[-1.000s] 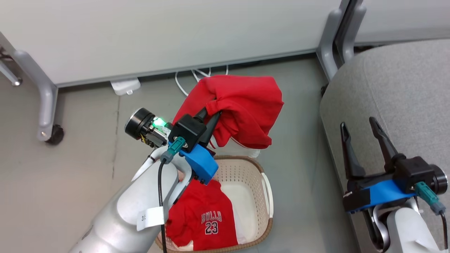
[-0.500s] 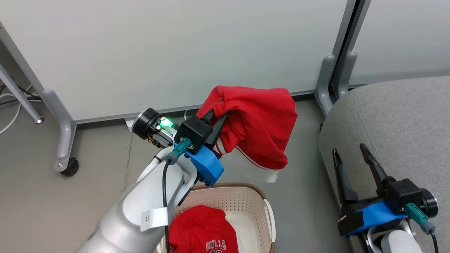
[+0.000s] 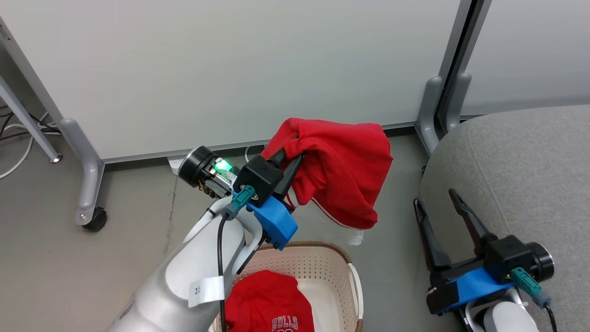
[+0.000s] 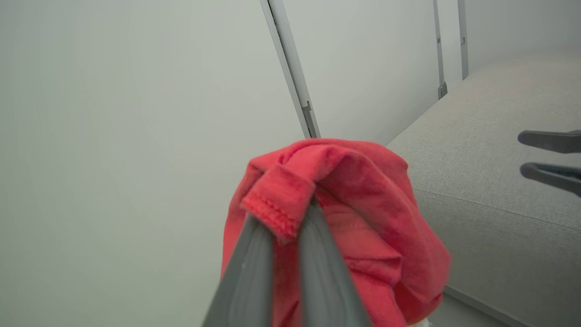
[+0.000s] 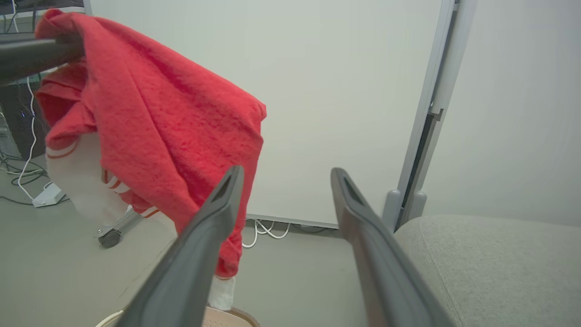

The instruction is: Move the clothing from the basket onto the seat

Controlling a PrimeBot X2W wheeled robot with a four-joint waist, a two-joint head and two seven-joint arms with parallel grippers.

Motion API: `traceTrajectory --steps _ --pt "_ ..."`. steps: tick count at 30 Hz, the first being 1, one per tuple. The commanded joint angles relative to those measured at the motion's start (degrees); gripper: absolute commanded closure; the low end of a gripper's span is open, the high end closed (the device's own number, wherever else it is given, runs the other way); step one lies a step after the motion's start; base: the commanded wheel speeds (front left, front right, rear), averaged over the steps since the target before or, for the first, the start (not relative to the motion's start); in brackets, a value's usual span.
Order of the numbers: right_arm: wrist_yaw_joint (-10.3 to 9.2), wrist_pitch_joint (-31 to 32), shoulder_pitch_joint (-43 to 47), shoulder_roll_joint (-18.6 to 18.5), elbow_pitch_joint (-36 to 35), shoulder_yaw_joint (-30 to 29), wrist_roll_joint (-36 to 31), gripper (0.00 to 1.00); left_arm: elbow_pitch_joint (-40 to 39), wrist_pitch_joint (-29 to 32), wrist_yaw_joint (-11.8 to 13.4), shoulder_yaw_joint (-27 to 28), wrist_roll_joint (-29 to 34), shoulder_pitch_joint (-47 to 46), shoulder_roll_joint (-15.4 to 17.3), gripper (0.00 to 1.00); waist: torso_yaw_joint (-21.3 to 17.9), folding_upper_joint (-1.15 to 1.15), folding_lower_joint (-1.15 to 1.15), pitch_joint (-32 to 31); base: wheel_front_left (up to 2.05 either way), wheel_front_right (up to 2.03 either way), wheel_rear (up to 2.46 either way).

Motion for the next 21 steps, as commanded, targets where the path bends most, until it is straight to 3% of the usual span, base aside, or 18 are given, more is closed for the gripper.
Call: traceTrajectory --steps 1,14,21 --pt "0.01 -0.2 -1.1 -0.4 -0.3 1.2 0.1 0.00 -0.1 -0.3 0.0 0.5 0.2 0.3 -0.1 1.00 0.0 -0.01 0.00 0.1 0.00 0.00 0.00" --pt "0.01 -0.2 -10.0 -1.3 2.0 14.6 1.2 0.00 -0.1 -0.3 -0.4 0.5 1.3 -1.6 -0.8 1.00 0.7 -0.01 0.00 2.6 0.00 0.00 0.00" --pt "0.01 -0.2 -17.1 -0.7 5.7 18.6 0.9 0.00 -0.3 -0.3 -0.8 0.1 1.9 -2.8 -1.5 1.00 1.9 -0.01 0.00 4.5 0.00 0.00 0.00"
